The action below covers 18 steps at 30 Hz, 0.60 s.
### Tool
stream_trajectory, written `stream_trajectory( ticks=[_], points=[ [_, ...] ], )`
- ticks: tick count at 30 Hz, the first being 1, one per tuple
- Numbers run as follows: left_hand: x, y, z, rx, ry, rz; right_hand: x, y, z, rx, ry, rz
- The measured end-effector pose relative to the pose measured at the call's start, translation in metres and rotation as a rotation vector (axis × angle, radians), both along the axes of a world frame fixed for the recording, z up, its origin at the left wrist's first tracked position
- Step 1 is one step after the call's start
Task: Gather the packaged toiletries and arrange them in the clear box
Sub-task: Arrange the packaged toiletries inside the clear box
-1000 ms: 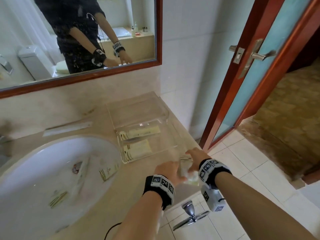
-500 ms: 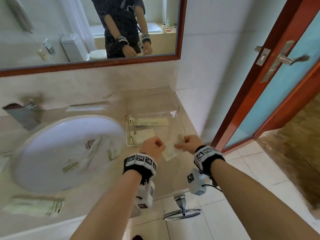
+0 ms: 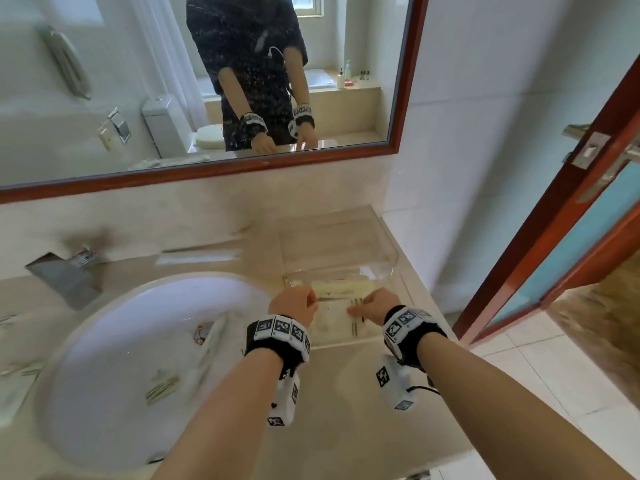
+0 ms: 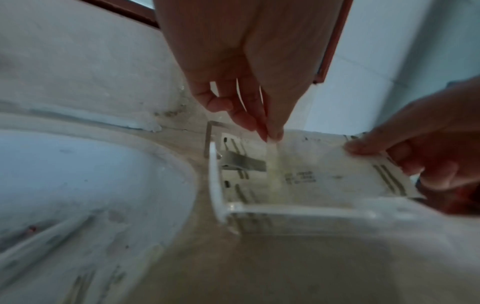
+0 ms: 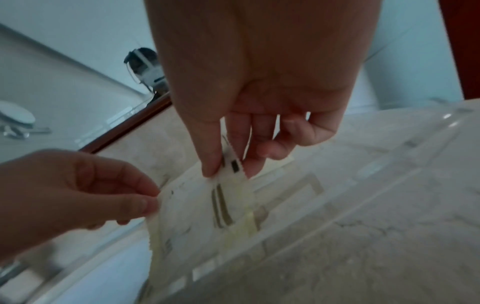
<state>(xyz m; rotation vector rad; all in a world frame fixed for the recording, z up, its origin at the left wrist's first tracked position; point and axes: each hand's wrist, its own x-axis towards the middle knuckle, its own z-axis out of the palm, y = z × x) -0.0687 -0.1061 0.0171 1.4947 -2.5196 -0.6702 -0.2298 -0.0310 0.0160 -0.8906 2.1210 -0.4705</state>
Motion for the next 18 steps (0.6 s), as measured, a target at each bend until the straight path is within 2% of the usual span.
stream_trajectory(
  ticks=[3,6,18],
  points=[
    [0.004,-0.012,-0.010,-0.076,-0.205,-0.147,0.007,-0.014,-0.011,0.077,0.059,0.063],
    [0.004,-0.019,-0.018,-0.140,-0.319,-0.219,0.011,-0.023,-0.016,0.110,0.104,0.113],
    [0.012,-0.031,-0.024,-0.198,-0.403,-0.303,0.017,-0.038,-0.027,0.190,0.080,0.167]
  ],
)
